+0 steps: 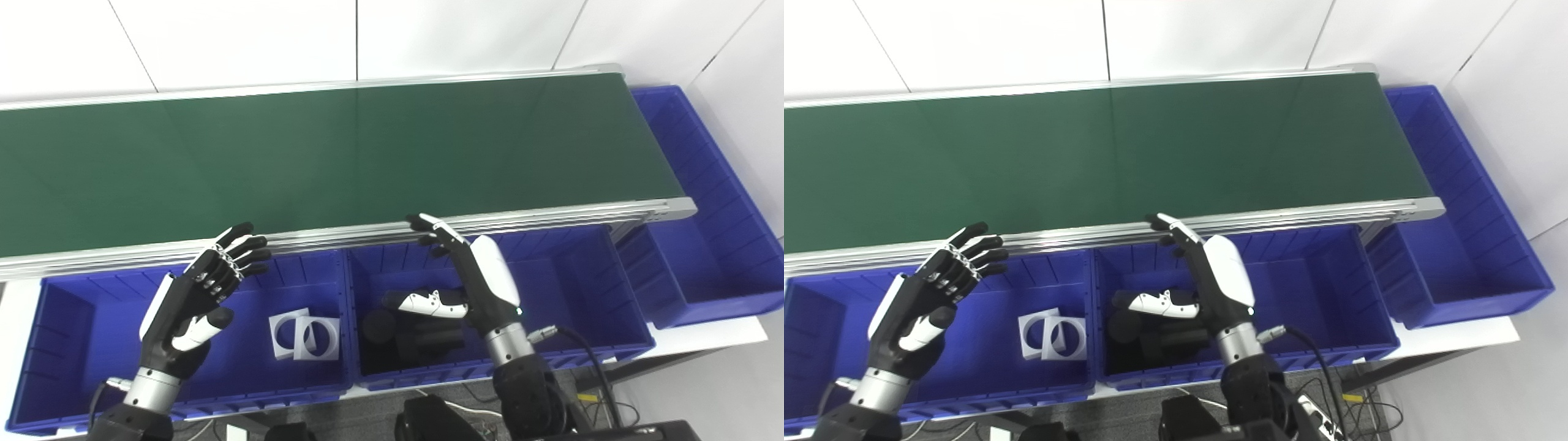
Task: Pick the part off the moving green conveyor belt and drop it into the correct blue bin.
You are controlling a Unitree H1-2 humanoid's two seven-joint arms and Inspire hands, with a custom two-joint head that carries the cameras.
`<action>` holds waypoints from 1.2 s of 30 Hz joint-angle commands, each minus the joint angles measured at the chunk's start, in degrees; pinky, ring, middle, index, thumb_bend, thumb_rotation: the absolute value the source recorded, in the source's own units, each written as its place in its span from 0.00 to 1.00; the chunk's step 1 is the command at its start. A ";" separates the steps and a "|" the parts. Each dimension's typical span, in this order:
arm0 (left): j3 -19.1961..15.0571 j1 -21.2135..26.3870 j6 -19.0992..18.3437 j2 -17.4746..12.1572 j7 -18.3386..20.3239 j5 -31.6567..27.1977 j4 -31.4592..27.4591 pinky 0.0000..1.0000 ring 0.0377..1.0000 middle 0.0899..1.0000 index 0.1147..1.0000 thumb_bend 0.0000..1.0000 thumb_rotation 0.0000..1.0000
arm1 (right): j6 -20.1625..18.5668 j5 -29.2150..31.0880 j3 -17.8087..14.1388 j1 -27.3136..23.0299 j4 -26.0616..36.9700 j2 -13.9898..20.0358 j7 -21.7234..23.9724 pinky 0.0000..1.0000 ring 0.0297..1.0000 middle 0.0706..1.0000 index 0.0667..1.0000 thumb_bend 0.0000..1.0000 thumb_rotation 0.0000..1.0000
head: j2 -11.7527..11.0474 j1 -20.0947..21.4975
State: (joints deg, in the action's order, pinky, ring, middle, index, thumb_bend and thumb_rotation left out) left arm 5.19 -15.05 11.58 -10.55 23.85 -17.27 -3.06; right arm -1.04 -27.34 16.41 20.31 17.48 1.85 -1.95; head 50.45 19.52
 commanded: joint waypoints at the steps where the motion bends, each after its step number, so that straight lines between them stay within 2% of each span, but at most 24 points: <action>1: 0.27 0.41 2.41 0.34 0.25 0.43 -0.86 0.75 0.77 0.79 0.85 0.93 0.57 | 0.67 5.57 0.64 0.48 2.42 -1.91 1.43 0.69 0.76 0.80 0.83 0.64 0.99 | -0.50 -1.28; 3: 0.44 0.36 2.54 0.76 -0.05 1.12 -0.62 0.75 0.77 0.79 0.84 0.95 0.56 | 1.23 9.02 1.03 1.01 2.28 -2.79 2.28 0.70 0.78 0.82 0.86 0.63 1.00 | -0.94 -2.39; 6: 0.72 0.24 2.95 1.54 -0.48 2.28 -0.10 0.75 0.77 0.79 0.84 0.95 0.56 | 2.26 10.19 1.43 0.99 1.43 -2.88 2.63 0.69 0.78 0.82 0.87 0.63 1.00 | -2.08 -4.35; 8: 0.98 0.13 3.32 2.03 -0.79 3.29 0.25 0.75 0.78 0.80 0.84 0.98 0.57 | 3.65 10.89 1.45 0.72 0.19 -2.62 2.58 0.70 0.78 0.82 0.88 0.64 0.95 | -2.72 -5.32; 12: 1.60 0.10 4.76 2.80 -0.79 4.46 1.63 0.75 0.80 0.81 0.85 0.96 0.56 | 7.12 12.95 0.99 0.16 -3.15 -1.94 2.32 0.70 0.76 0.81 0.88 0.65 0.87 | -4.02 -7.28; 16: 2.30 -0.18 5.95 3.77 -1.22 5.75 2.96 0.76 0.82 0.83 0.85 0.98 0.57 | 10.87 14.06 0.18 -0.30 -6.59 -0.71 2.16 0.70 0.76 0.81 0.88 0.61 0.78 | -5.63 -9.49; 20: 3.03 -0.44 7.37 4.52 -1.62 6.67 4.60 0.77 0.83 0.84 0.86 0.98 0.56 | 14.08 15.00 -0.80 -0.40 -9.41 0.58 2.23 0.69 0.76 0.80 0.88 0.64 0.76 | -7.19 -11.94; 28: 4.71 -1.51 12.73 6.50 -2.70 10.49 8.39 0.79 0.84 0.85 0.86 0.94 0.54 | 21.19 12.45 -2.52 0.72 -13.36 2.91 0.12 0.69 0.77 0.81 0.85 0.71 0.71 | -11.71 -19.02; 31: 5.58 -2.29 12.76 7.12 -3.68 11.89 8.07 0.79 0.84 0.85 0.86 0.93 0.53 | 23.84 12.81 -3.20 1.32 -14.20 3.45 -0.24 0.68 0.76 0.80 0.84 0.70 0.68 | -12.27 -20.37; 36: 6.66 -3.51 12.58 7.84 -4.93 13.30 7.32 0.80 0.85 0.86 0.86 0.93 0.54 | 25.30 12.60 -3.89 2.13 -14.26 4.03 -0.27 0.67 0.75 0.79 0.83 0.67 0.67 | -12.71 -22.56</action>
State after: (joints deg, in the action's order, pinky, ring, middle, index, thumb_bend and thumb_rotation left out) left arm 11.58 -18.62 22.10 -3.07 19.71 -4.14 6.27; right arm 21.16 -14.70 12.79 22.40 2.11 5.94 -1.70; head 37.79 -2.98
